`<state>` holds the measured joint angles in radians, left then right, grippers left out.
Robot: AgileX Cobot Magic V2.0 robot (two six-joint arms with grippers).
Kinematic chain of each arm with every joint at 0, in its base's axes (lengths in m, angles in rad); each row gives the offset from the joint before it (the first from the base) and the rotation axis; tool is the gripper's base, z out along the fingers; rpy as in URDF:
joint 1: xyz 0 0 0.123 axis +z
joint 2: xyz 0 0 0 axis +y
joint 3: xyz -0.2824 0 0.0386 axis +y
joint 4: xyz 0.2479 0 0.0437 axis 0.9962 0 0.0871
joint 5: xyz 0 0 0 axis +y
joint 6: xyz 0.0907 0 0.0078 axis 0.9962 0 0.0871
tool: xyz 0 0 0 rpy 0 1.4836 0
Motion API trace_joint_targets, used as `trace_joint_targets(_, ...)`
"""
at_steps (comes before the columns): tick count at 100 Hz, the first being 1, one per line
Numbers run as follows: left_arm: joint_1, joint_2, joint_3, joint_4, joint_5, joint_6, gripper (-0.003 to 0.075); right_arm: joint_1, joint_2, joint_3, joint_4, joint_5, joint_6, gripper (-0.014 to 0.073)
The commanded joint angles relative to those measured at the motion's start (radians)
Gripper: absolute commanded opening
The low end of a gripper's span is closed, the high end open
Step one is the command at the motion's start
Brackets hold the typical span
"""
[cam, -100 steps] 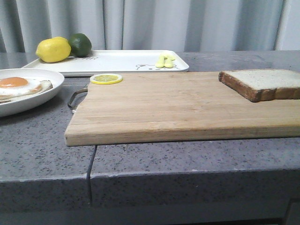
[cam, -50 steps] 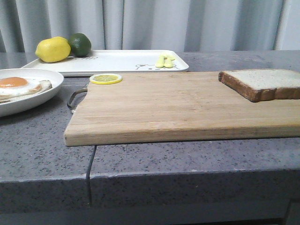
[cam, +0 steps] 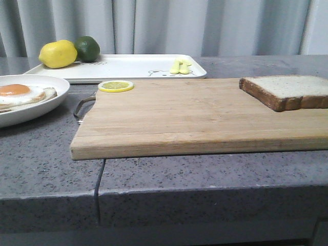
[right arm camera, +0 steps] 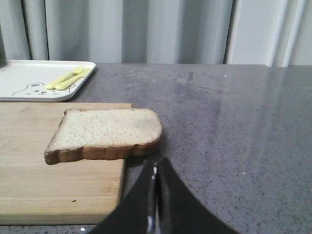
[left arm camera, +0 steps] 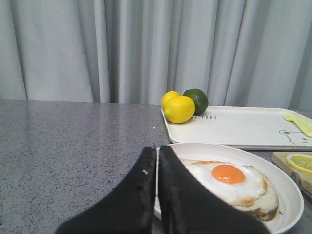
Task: Place bread and move sandwich to tray
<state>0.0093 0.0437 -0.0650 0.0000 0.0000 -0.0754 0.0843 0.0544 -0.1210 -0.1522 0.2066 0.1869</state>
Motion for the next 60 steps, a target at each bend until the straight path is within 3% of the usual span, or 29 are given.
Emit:
trace_joint_targets(1, 0.003, 0.069, -0.092, -0.015, -0.052, -0.005, -0.0020, -0.006, 0.085, -0.110, -0.002, 0.052, -0.001, -0.0060)
trace_joint_targets(24, 0.003, 0.227, -0.224, -0.015, -0.043, -0.005, -0.0020, -0.006, 0.328, -0.318, 0.011, 0.254, 0.000, -0.0055)
trace_joint_targets(31, 0.003, 0.266, -0.258, -0.015, -0.043, -0.005, -0.0020, -0.006, 0.416, -0.387, 0.035, 0.302, 0.003, -0.0013)
trace_joint_targets(38, 0.003, 0.305, -0.286, -0.015, -0.043, -0.005, -0.0020, -0.006, 0.501, -0.454, 0.046, 0.323, 0.003, 0.0097)
trace_joint_targets(53, 0.003, 0.360, -0.316, -0.015, -0.051, -0.005, -0.0020, -0.006, 0.663, -0.578, 0.048, 0.323, 0.004, 0.0481)
trace_joint_targets(60, 0.003, 0.376, -0.317, -0.015, -0.071, -0.005, -0.0020, -0.006, 0.734, -0.628, 0.048, 0.330, 0.035, 0.0539)
